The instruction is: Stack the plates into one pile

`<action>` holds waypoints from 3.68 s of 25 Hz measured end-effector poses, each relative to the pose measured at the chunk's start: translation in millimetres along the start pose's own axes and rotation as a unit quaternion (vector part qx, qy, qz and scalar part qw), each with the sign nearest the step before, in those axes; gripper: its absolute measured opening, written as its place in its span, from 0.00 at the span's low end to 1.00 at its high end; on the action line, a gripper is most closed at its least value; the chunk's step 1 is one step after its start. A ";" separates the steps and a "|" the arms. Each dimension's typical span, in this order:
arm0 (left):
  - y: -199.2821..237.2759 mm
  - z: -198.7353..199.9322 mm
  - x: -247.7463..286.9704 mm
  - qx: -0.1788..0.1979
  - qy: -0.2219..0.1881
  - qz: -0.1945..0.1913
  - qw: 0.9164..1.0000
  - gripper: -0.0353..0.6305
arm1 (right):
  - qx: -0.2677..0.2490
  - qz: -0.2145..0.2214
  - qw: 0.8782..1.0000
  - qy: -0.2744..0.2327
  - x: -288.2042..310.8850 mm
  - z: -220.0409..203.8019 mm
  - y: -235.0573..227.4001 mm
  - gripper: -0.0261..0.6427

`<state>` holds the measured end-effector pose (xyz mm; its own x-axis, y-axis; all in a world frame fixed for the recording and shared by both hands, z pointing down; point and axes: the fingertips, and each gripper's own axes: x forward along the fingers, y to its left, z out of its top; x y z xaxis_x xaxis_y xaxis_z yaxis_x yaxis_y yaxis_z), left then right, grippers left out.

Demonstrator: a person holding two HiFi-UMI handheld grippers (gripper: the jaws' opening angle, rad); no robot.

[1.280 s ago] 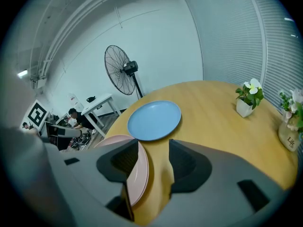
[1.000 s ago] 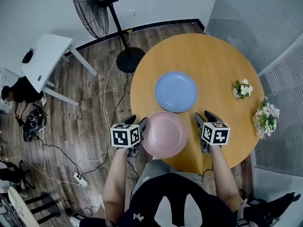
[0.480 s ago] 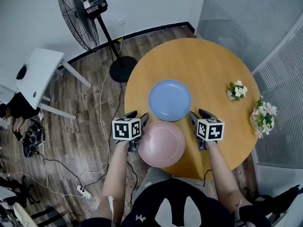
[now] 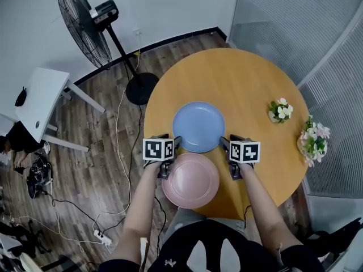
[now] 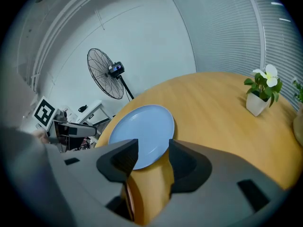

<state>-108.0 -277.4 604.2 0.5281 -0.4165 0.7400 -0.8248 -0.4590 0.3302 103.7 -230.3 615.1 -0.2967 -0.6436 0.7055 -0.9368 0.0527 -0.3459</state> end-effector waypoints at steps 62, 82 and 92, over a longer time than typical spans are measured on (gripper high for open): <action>-1.2 31.6 -60.5 -0.131 -0.098 0.035 0.986 0.19 | 0.025 0.097 0.995 -0.026 -28.3 56.8 64.8 0.20; -32.9 -3.4 -177.5 -0.141 -0.192 0.060 0.969 0.19 | -0.058 0.131 0.988 -0.058 -109.5 31.0 130.7 0.22; -43.8 -45.6 -189.3 -0.145 -0.179 0.074 0.970 0.19 | -0.120 0.113 0.985 -0.049 -127.3 -0.7 135.9 0.24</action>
<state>-181.1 -142.7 476.3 0.3930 -0.7308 0.5581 -0.8917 -0.1545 0.4255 14.0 -140.6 478.7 -0.4941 -0.6643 0.5608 -0.8694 0.3744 -0.3224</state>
